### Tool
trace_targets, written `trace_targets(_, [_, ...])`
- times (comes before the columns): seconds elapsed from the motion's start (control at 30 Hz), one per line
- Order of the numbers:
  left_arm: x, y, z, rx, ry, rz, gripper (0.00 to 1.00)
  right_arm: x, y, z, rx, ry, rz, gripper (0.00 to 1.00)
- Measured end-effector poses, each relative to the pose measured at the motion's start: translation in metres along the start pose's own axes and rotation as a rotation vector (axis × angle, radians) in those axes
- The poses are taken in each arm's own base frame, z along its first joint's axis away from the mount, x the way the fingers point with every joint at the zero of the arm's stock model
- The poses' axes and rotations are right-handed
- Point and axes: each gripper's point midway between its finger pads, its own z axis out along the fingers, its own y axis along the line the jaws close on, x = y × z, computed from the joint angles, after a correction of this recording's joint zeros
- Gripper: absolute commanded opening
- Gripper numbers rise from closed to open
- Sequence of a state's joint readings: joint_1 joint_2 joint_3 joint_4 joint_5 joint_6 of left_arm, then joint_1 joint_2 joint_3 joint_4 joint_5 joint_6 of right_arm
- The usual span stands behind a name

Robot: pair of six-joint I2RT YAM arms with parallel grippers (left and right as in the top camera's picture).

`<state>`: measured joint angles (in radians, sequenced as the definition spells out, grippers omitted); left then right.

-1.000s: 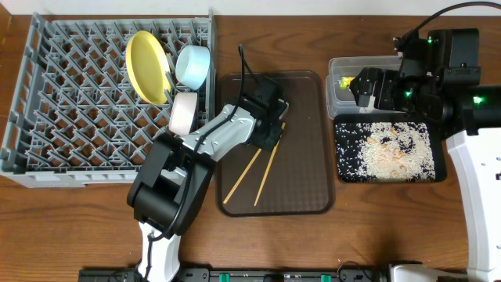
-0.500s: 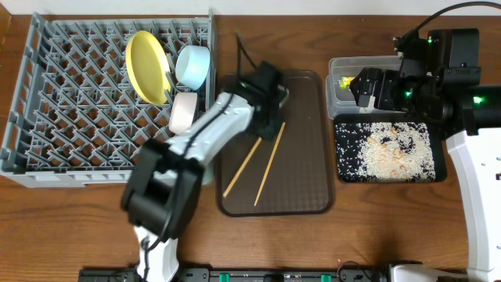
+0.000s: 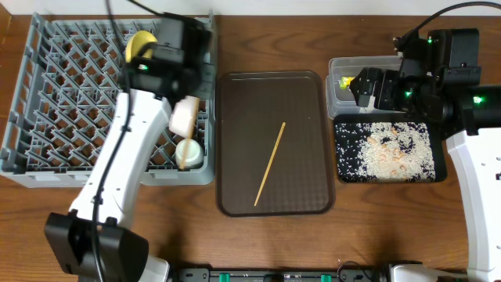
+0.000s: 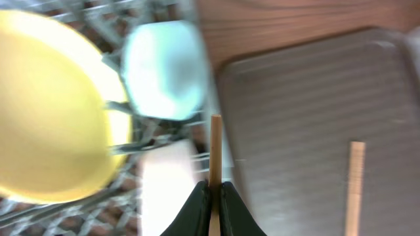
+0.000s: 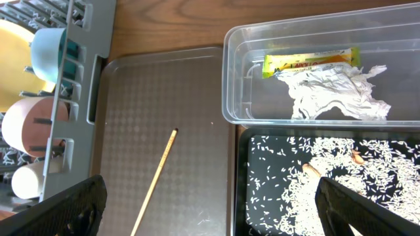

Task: Sort waste into correct bins and load items into the dishwasher
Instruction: 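Carry the chopstick with the left gripper over the dish rack, then lower the chopstick into the rack beside the cups, release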

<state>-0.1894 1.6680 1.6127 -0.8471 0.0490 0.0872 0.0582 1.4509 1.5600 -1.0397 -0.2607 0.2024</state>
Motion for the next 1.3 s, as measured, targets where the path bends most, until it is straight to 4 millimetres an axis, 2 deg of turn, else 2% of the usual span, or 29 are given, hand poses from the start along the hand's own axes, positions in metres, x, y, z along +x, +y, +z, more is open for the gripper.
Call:
trace_targets(0.17, [0.010, 0.043, 0.019, -0.068, 0.055, 0.005, 0.08, 0.000, 0.000, 0.000, 0.000, 0.000, 0.000, 0.99])
trace_targets(0.3, [0.022, 0.062, 0.042, -0.101, 0.121, 0.035, 0.08, 0.000, 0.000, 0.000, 0.000, 0.000, 0.000, 0.99])
trace_targets(0.43, [0.028, 0.069, 0.057, -0.121, 0.155, 0.072, 0.08, 0.000, 0.000, 0.000, 0.000, 0.000, 0.000, 0.99])
trace_targets(0.7, [0.022, 0.080, 0.072, -0.172, 0.146, 0.101, 0.08, 0.000, 0.000, 0.000, 0.000, 0.000, 0.000, 0.99])
trace_targets(0.9, [0.021, 0.083, 0.079, -0.183, 0.141, 0.092, 0.08, 0.000, 0.000, 0.000, 0.000, 0.000, 0.000, 0.99])
trace_targets(1.23, [0.021, 0.088, 0.079, -0.197, 0.131, -0.007, 0.08, 0.000, 0.000, 0.000, 0.000, 0.000, 0.000, 0.99])
trace_targets(1.3, [0.021, 0.088, 0.079, -0.199, 0.129, -0.019, 0.15, 0.000, 0.000, 0.000, 0.000, 0.000, 0.000, 0.99])
